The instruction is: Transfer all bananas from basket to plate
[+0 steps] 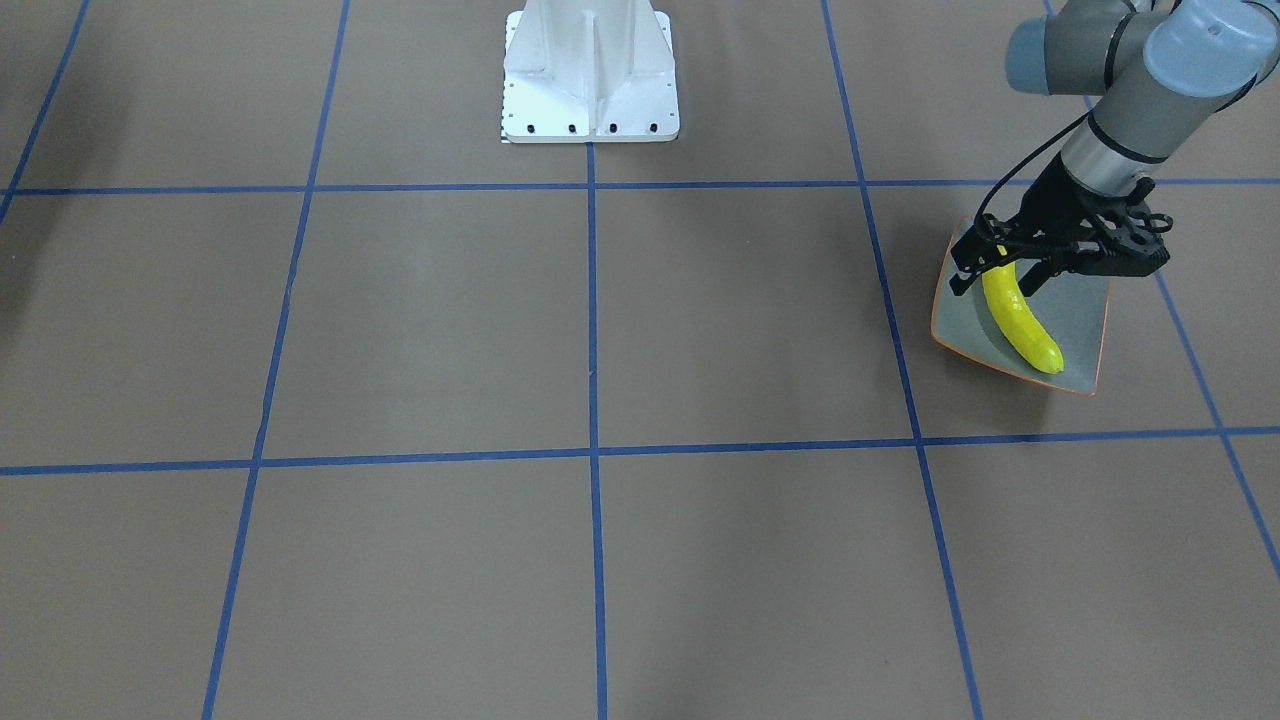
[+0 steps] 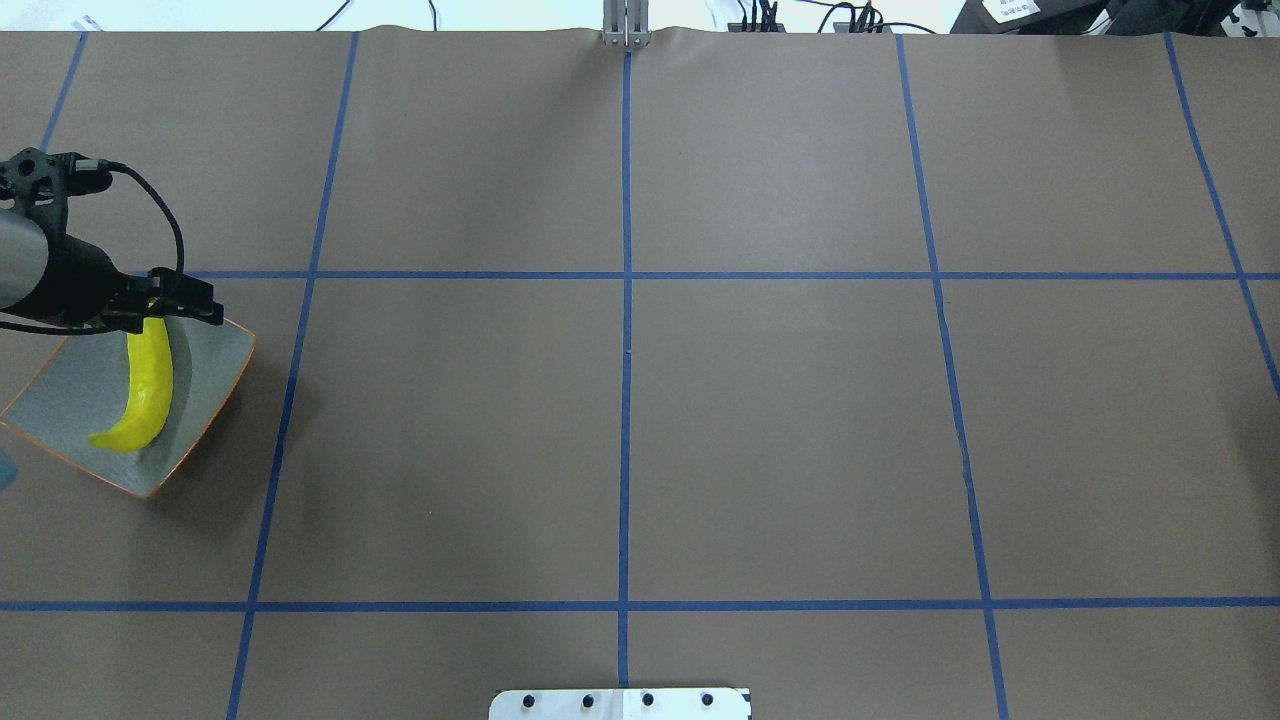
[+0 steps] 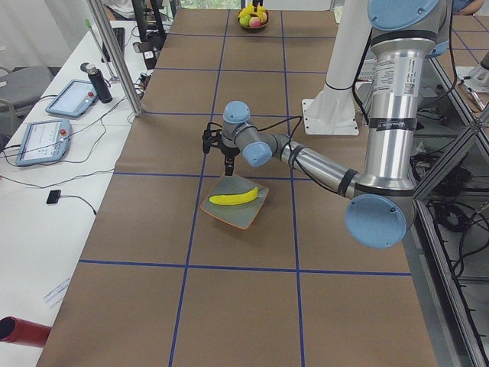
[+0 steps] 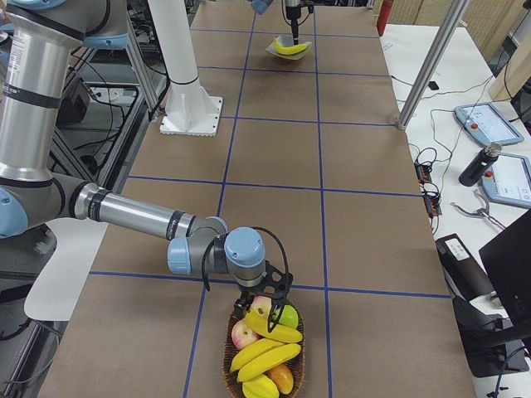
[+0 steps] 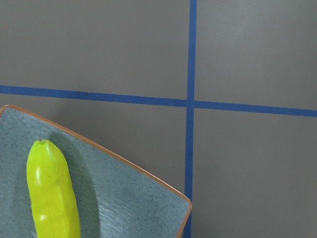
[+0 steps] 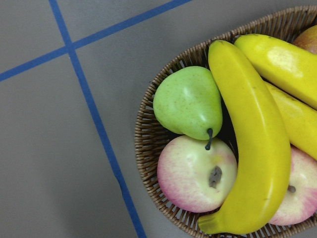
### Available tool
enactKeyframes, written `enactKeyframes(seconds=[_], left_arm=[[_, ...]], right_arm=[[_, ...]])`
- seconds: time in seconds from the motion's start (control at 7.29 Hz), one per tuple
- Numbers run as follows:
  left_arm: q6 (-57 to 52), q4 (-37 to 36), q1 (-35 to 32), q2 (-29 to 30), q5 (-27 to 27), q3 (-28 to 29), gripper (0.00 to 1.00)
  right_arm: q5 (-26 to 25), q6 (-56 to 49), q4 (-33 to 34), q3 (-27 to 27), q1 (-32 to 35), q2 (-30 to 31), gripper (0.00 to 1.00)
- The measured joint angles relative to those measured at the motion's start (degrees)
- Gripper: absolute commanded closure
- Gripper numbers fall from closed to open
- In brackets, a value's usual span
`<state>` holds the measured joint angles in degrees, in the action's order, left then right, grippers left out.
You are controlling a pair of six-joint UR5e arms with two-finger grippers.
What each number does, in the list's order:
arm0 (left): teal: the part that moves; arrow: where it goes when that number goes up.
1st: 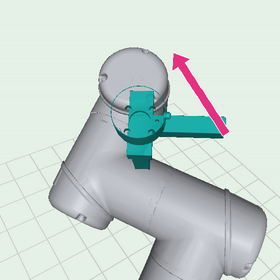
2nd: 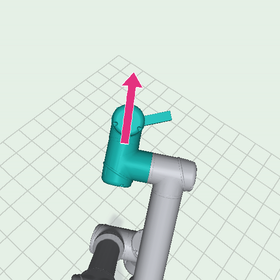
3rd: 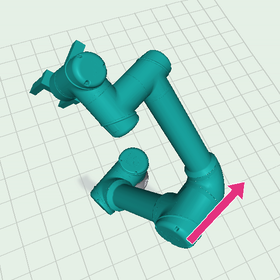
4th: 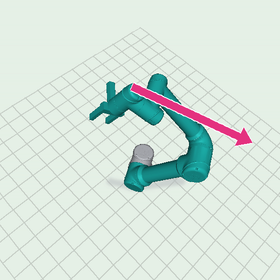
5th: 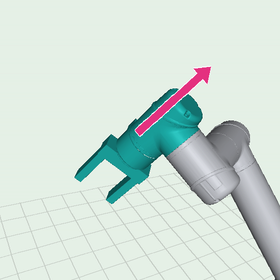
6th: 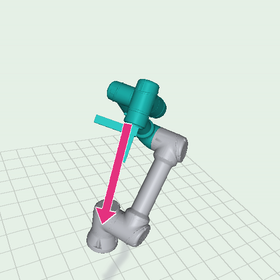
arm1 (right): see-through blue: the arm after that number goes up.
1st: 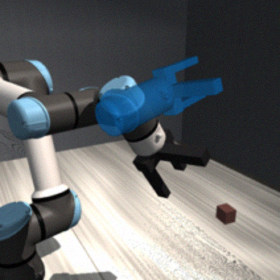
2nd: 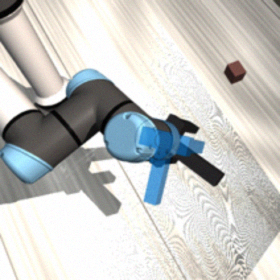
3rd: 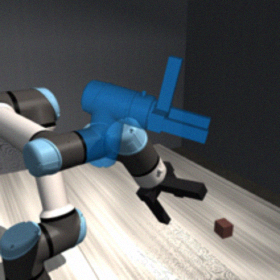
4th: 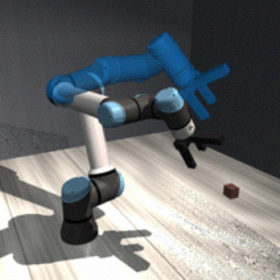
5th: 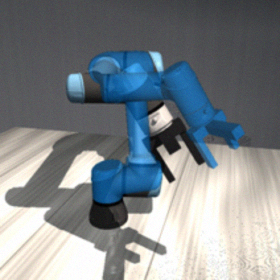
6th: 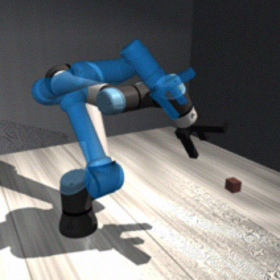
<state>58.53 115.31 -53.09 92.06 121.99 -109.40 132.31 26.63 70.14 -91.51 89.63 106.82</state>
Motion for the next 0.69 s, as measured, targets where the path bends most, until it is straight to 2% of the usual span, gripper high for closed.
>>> enactKeyframes(seconds=[0.27, 0.41, 0.55, 0.69], left_arm=[[0.00, 0.00, 0.00, 0.04, 0.00, 0.03, 0.04], [0.00, 0.00, 0.00, 0.07, 0.00, 0.01, 0.04], [0.00, 0.00, 0.00, 0.10, 0.00, -0.01, 0.04], [0.00, 0.00, 0.00, 0.10, 0.00, -0.05, 0.04]], right_arm=[[-0.76, 0.79, -6.59, 6.35, 0.02, -0.88, 0.04], [-0.84, 1.49, -7.87, 7.84, 0.02, -1.27, 0.18], [-0.82, 2.66, -8.38, 8.41, 0.02, -1.43, 0.55], [-0.78, 3.88, -8.59, 8.57, 0.02, -1.48, 0.99]])
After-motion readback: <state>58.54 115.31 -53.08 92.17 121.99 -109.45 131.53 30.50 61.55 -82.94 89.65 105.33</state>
